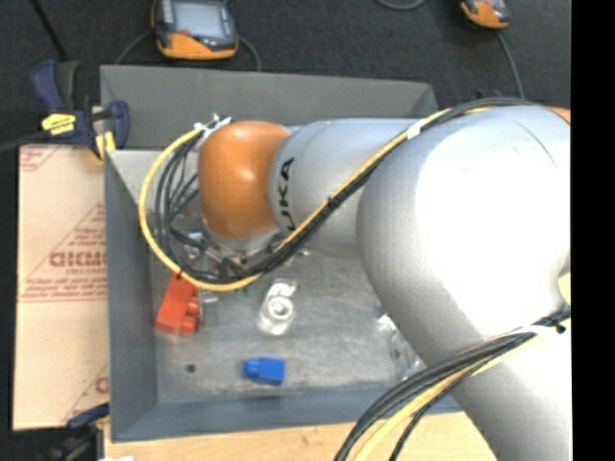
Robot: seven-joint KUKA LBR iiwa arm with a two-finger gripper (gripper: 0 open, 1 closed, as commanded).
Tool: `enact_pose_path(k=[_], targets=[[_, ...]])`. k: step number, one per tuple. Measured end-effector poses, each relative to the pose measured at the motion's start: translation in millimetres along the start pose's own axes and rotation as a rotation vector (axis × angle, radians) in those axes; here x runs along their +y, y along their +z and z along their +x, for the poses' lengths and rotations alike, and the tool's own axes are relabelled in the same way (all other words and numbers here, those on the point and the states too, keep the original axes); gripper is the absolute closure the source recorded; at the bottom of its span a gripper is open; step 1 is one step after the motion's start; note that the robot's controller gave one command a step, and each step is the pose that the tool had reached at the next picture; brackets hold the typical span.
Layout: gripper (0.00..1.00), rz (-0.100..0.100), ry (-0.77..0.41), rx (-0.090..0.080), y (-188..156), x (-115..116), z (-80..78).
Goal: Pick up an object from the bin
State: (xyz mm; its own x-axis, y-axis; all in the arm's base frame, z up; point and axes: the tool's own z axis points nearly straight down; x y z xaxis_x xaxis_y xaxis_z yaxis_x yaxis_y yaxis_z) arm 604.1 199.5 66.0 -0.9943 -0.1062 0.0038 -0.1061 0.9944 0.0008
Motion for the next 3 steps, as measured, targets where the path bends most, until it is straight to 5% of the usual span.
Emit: enact_pose_path(k=[1, 2, 3], targets=[[0.00, 0.005, -0.151, -0.001, -3, 31, 18.3], [1.00, 0.000, -0.149, -0.005, -5, 34, 17.4], [1.00, -0.001, -0.148, -0.015, -90, 30, 32.1]])
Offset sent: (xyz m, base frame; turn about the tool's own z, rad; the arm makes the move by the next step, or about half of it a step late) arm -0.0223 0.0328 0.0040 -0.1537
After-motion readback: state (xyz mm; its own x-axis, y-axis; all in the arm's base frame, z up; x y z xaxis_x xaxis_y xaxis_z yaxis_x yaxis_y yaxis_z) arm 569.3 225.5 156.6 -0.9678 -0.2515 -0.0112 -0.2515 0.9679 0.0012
